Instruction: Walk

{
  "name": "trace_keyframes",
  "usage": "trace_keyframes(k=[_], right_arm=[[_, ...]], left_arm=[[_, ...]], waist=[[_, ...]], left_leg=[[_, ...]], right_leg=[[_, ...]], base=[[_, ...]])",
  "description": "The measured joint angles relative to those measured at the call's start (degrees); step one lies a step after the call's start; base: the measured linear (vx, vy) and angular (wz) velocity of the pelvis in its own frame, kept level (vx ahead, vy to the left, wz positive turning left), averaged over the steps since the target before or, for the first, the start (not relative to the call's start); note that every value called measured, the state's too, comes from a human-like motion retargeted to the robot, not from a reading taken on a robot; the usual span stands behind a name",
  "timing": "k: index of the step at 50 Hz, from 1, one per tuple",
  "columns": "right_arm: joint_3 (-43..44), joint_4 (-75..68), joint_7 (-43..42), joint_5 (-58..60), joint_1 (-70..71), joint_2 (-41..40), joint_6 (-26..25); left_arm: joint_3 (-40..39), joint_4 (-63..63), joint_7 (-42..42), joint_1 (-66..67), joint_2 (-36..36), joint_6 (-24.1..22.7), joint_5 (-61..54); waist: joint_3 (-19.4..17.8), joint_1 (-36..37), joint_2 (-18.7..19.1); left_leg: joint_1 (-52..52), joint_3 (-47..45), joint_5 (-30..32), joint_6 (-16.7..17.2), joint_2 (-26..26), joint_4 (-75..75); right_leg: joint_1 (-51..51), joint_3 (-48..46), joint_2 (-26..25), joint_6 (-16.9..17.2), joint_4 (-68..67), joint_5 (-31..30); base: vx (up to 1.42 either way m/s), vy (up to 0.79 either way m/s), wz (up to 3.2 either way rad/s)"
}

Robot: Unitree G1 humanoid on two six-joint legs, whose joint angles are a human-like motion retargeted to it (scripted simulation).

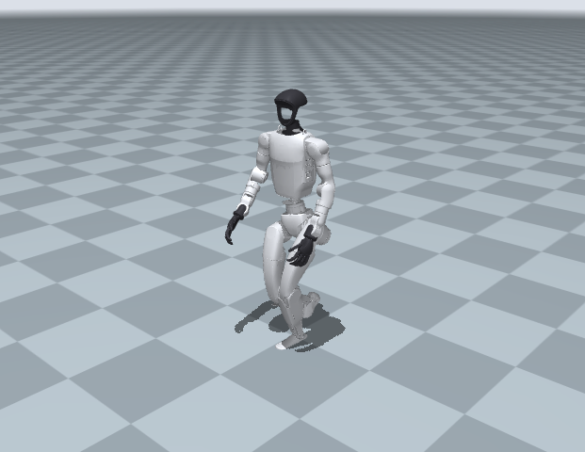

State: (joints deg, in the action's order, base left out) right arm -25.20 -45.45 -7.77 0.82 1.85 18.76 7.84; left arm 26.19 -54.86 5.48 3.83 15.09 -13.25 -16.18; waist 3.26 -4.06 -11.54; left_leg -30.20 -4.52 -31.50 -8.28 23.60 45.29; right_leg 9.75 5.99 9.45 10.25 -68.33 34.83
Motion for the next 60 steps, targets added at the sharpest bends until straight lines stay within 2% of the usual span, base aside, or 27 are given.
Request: trace_keyframes(k=[2, 5, 8, 12, 15, 18, 20, 23, 27, 30, 33, 35, 37, 40, 45, 53, 55, 57, 60], right_arm=[[-0.28, -2.33, 1.53, -0.59, 0.08, -0.43, 0.69], [-0.35, -3.88, 2.96, -1.0, -1.15, -0.48, 0.79], [0.09, -4.84, 3.18, -1.36, -2.43, -0.12, 0.97], [1.18, -5.92, 2.53, -2.36, -3.59, 0.93, 0.98], [2.09, -7.18, 1.63, -3.02, -4.34, 1.53, 0.61], [2.95, -8.9, 0.73, -3.54, -4.93, 1.94, 0.21], [3.49, -9.96, 0.19, -3.68, -5.28, 2.15, 0.03], [3.97, -11.08, -0.16, -3.94, -5.84, 2.38, 0.02], [4.05, -11.79, -0.61, -4.42, -6.81, 2.65, 0.16], [3.78, -11.56, -1.33, -4.32, -7.77, 2.6, 0.5], [3.52, -9.85, -2.14, -3.68, -7.16, 3.17, 0.77], [3.11, -8.5, -2.85, -3.08, -6.79, 3.41, 1.06], [2.9, -6.79, -3.56, -2.37, -5.15, 3.9, 0.97], [2.35, -4.78, -4.52, -1.53, -2.85, 4.13, 1.09], [2.3, -1.09, -5.51, -1.33, 0.78, 4.02, 1.31], [2.58, 3.63, -5.16, -1.38, 4.33, 3.15, 2.03], [2.42, 4.0, -5.11, -1.04, 4.07, 2.63, 2.13], [2.38, 4.18, -4.77, -0.66, 4.36, 2.21, 1.94], [1.82, 3.56, -4.31, -0.06, 2.76, 1.22, 1.83]], left_arm=[[-0.1, -1.28, -0.65, -1.75, 0.21, -0.87, -0.01], [0.07, -0.67, -0.88, -2.91, 0.55, -0.98, 0.43], [0.44, -0.02, -0.72, -4.33, 0.81, -0.85, 0.61], [0.64, 0.82, 0.0, -6.64, 0.64, -0.35, 0.29], [1.0, 1.71, 0.26, -7.98, 0.32, -0.34, -0.25], [1.85, 2.57, -0.03, -9.06, 0.15, -0.85, -0.14], [2.58, 3.17, -0.23, -9.67, 0.11, -1.31, 0.28], [3.49, 3.9, -0.3, -9.98, -0.12, -1.86, 0.74], [4.06, 4.43, -0.68, -9.48, -0.53, -2.23, 0.95], [4.23, 4.56, -0.79, -8.06, -0.63, -2.34, 1.39], [4.04, 4.74, -1.09, -6.75, -0.4, -2.01, 2.02], [4.15, 4.58, -0.91, -5.4, -0.47, -1.76, 2.55], [3.84, 4.4, -0.64, -5.19, -0.29, -1.19, 2.88], [3.44, 3.92, -0.16, -4.15, -0.02, -0.7, 2.91], [1.83, 2.82, 0.46, -1.42, 0.44, -0.47, 2.46], [-0.88, 0.26, 0.59, 2.76, 0.16, -0.57, 1.37], [-1.18, -0.08, 0.83, 3.77, -0.3, -0.52, 1.12], [-1.74, -0.58, 0.93, 3.74, -0.42, -0.42, 0.93], [-1.98, -1.07, 1.5, 4.28, -0.83, -0.42, 1.13]], waist=[[3.5, -1.01, 0.24], [4.82, -2.39, 0.59], [4.81, -3.61, 1.88], [4.36, -4.51, 4.98], [4.01, -4.56, 7.4], [4.14, -3.71, 9.99], [4.5, -2.73, 11.73], [4.98, -1.82, 12.86], [4.77, -0.84, 14.42], [4.1, 0.16, 16.02], [3.32, 1.47, 19.71], [2.74, 2.5, 20.9], [2.85, 3.37, 21.65], [3.09, 4.71, 20.74], [3.41, 6.05, 17.56], [5.69, 4.49, 11.8], [5.74, 4.2, 11.39], [5.94, 3.4, 9.39], [6.09, 2.77, 8.42]], left_leg=[[-2.06, 0.31, -0.32, -0.4, 0.29, -0.76], [-0.37, 0.54, -1.66, -0.98, 0.58, -2.23], [3.08, 0.67, -3.42, -0.93, -0.45, -3.85], [8.87, 1.24, -5.19, -0.29, -3.3, -7.82], [12.25, 1.45, -6.72, 0.27, -5.82, -9.49], [14.63, 1.47, -8.3, 0.77, -8.92, -10.19], [15.49, 1.37, -9.68, 1.1, -11.22, -9.63], [16.44, 1.66, -11.25, 1.38, -12.87, -7.3], [18.11, 2.99, -13.24, 2.25, -15.05, -0.15], [18.02, 3.22, -14.08, 3.89, -18.25, 11.13], [15.81, 3.87, -10.19, 6.43, -24.72, 24.57], [13.27, 3.33, -6.24, 7.06, -28.28, 33.6], [8.12, 3.62, -3.91, 6.06, -31.39, 40.54], [0.57, 3.3, -5.03, 2.95, -33.16, 45.83], [-10.35, 2.45, -9.14, 0.0, -29.59, 38.73], [-17.04, 2.21, -5.25, 2.47, -16.74, 6.91], [-18.14, 2.52, -5.18, 2.69, -15.11, 6.31], [-15.48, 2.08, -3.09, 2.11, -12.08, 2.52], [-15.22, 1.36, -2.49, 1.29, -10.19, 7.78]], right_leg=[[6.68, 0.83, -0.07, 2.11, -6.39, -6.41], [13.88, 0.62, 1.45, 3.12, -15.83, -13.13], [20.79, -0.65, 3.71, 0.41, -20.82, -11.58], [29.67, -3.01, 4.24, -3.22, -17.68, -6.46], [34.35, -4.94, 2.33, -4.1, -9.2, -3.81], [36.92, -5.72, -2.31, -3.36, 2.96, -3.37], [37.62, -5.58, -6.06, -2.69, 11.3, -3.66], [37.59, -4.99, -9.1, -2.44, 17.13, -4.5], [35.23, -5.77, -12.17, -3.49, 16.31, -6.46], [33.5, -7.22, -15.12, -5.1, 11.67, -6.54], [30.2, -10.14, -19.76, -7.64, 11.76, -6.39], [28.89, -11.04, -21.71, -9.29, 10.37, -4.9], [26.99, -11.35, -23.19, -10.3, 12.64, -4.12], [24.39, -10.4, -23.57, -10.6, 14.33, -2.46], [19.02, -7.93, -21.71, -9.26, 17.64, -0.42], [12.93, -4.99, -14.43, -6.95, 20.8, 2.31], [12.75, -4.84, -13.66, -6.86, 17.28, 3.64], [10.46, -3.75, -11.1, -6.31, 16.43, 5.0], [9.41, -3.09, -9.74, -5.55, 9.91, 6.29]], base=[[0.0, 0.0, 0.0], [0.0, 0.0, 0.0], [0.01, 0.03, -0.24], [0.02, 0.04, -0.42], [0.02, 0.02, -0.39], [0.01, 0.02, -0.42], [-0.02, 0.03, -0.38], [-0.03, 0.02, -0.22], [0.0, 0.0, -0.06], [0.0, 0.0, 0.0], [0.0, -0.02, -0.13], [-0.01, -0.02, -0.11], [0.0, 0.0, 0.0], [0.0, 0.0, 0.0], [0.0, 0.0, 0.0], [0.0, 0.0, 0.0], [-0.03, 0.0, -0.02], [0.0, 0.0, 0.0], [0.0, 0.0, 0.0]])
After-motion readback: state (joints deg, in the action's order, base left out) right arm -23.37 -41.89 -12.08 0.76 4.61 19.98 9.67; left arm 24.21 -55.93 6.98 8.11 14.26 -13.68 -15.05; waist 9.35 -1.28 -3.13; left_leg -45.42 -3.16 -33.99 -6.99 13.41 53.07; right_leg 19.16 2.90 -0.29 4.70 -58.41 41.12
